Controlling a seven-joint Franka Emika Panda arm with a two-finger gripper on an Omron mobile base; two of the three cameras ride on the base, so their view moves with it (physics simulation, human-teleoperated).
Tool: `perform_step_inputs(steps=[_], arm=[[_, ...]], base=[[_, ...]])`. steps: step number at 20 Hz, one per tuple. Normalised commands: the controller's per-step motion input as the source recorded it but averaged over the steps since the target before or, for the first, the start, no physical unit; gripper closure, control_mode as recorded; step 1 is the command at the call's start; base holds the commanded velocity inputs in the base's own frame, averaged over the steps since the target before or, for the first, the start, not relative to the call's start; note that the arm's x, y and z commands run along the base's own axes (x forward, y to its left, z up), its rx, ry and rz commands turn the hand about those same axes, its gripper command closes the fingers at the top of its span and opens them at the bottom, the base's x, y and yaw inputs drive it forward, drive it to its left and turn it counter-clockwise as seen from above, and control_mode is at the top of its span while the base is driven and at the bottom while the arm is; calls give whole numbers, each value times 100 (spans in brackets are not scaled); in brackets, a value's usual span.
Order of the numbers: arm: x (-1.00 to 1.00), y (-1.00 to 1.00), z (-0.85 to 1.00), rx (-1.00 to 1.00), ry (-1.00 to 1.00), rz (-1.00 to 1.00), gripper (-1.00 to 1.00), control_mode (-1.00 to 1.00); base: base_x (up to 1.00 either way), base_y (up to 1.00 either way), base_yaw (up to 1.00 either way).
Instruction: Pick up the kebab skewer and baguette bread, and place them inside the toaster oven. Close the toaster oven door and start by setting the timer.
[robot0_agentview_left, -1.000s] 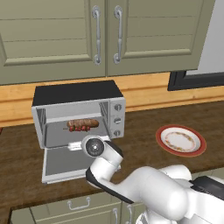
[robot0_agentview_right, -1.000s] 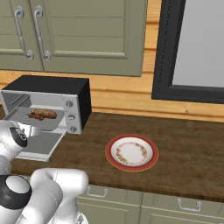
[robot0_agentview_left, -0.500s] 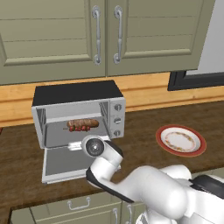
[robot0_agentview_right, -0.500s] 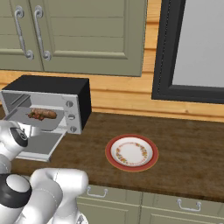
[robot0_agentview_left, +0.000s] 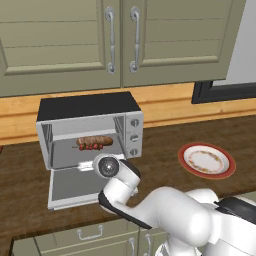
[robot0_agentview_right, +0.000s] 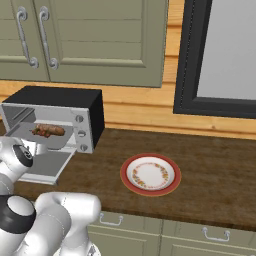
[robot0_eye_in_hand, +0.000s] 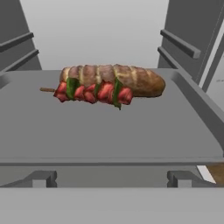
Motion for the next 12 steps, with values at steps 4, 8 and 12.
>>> perform_step_inputs(steps=[4,8,12], arm=[[0,0,-1,0,0,0,-100,-100],[18,0,-6,0,-1,0,-100,-100],[19,0,-1,0,-1,0,-100,-100]], base=[[0,0,0],[0,0,0],[0,0,0]])
